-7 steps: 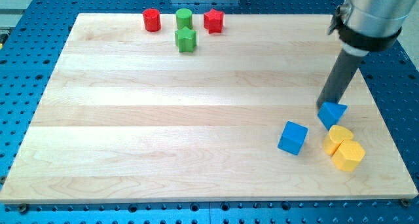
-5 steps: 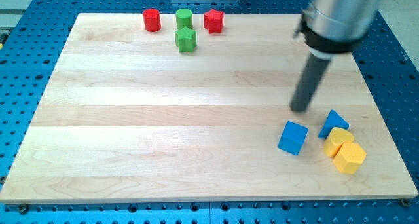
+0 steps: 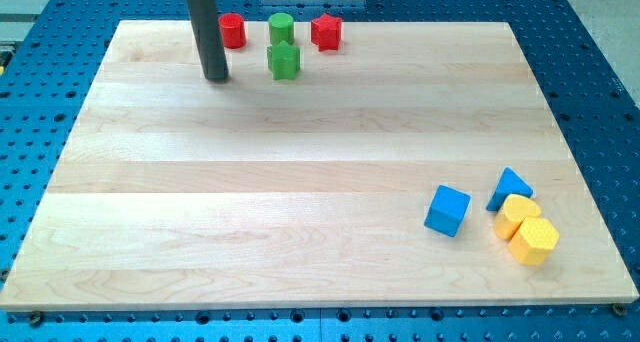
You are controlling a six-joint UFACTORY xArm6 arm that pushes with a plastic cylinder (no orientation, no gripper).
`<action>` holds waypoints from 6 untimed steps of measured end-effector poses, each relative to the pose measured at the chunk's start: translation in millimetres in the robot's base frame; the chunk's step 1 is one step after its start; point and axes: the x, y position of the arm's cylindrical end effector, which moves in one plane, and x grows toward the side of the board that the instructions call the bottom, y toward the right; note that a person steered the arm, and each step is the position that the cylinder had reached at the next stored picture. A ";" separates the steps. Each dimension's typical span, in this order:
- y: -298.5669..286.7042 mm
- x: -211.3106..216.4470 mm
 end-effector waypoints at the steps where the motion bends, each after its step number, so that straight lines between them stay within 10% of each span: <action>1: -66.3 -6.8; 3: -76.1 -46.6; 6: 75.6 -82.9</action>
